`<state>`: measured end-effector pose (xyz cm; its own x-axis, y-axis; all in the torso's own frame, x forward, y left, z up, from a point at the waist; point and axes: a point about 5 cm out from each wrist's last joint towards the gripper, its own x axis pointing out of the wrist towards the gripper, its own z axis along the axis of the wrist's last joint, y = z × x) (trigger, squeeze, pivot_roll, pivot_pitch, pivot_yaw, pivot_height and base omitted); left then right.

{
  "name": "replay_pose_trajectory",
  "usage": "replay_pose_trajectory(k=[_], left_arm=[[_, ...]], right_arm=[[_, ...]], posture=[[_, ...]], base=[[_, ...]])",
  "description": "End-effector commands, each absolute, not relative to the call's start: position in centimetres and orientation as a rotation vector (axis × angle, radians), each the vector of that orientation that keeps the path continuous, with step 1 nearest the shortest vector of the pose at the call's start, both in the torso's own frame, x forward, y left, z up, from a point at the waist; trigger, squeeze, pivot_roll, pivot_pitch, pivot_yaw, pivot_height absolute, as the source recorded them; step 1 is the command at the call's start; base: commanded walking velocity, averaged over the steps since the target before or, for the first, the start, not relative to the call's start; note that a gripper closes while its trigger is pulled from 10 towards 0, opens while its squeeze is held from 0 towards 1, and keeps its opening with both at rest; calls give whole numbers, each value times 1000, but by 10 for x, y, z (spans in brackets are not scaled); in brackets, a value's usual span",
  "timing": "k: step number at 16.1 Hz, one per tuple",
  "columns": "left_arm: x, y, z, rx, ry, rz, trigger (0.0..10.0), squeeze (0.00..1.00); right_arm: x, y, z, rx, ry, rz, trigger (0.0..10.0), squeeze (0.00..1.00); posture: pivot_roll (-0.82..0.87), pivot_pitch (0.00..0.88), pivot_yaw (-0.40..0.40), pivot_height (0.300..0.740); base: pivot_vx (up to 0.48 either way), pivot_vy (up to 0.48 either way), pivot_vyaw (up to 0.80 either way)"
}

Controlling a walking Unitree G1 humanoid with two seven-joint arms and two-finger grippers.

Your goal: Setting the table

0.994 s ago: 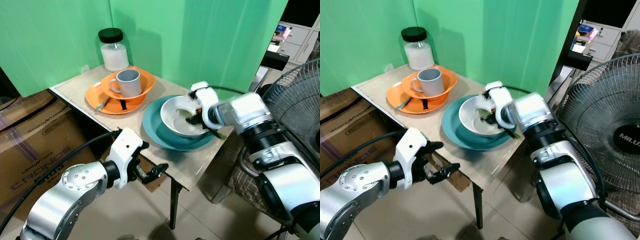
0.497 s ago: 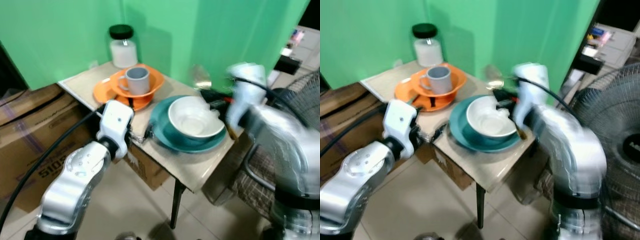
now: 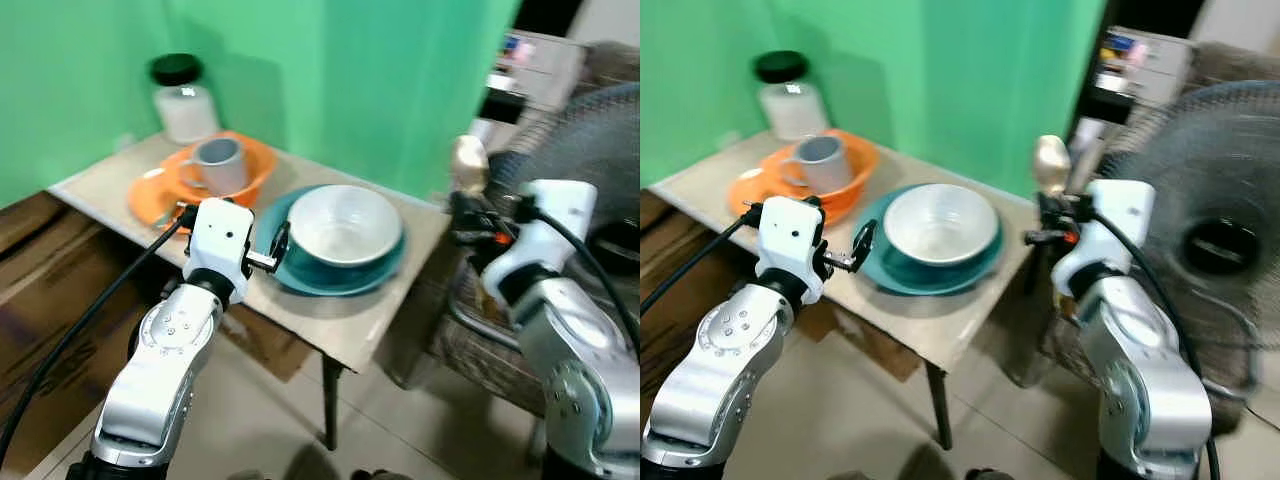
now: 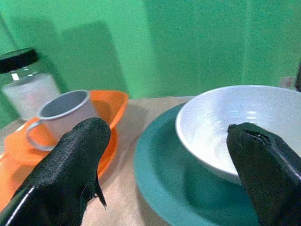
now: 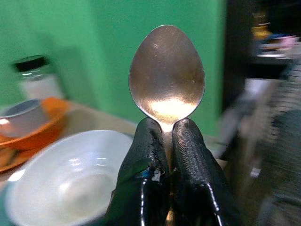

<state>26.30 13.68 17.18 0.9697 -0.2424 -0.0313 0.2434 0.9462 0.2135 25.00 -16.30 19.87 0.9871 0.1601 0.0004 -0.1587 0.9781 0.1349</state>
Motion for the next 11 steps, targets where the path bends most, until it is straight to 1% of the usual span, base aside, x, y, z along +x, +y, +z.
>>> replay_pose_trajectory(k=[1,4,7,9,11], left_arm=[[263,141,174,201,-7,-236,10000,0],[263,143,175,174,-18,-241,10000,0],[269,145,178,246,-53,-196,10000,0],[269,152,180,238,-51,-180,10000,0],[266,152,173,210,-23,-176,10000,0]], right_arm=[[247,-161,198,125,-16,176,10000,0],[251,-164,187,97,2,128,10000,0],[254,-167,186,93,-10,84,10000,0],[251,-162,184,120,6,71,10000,0],[246,-162,172,83,47,71,10000,0]], posture=[[106,0,-11,740],[116,0,-19,740],[111,0,-14,740],[100,0,-8,740],[102,0,-14,740]], base=[[0,0,-781],[0,0,-781],[0,0,-781],[0,0,-781],[0,0,-781]])
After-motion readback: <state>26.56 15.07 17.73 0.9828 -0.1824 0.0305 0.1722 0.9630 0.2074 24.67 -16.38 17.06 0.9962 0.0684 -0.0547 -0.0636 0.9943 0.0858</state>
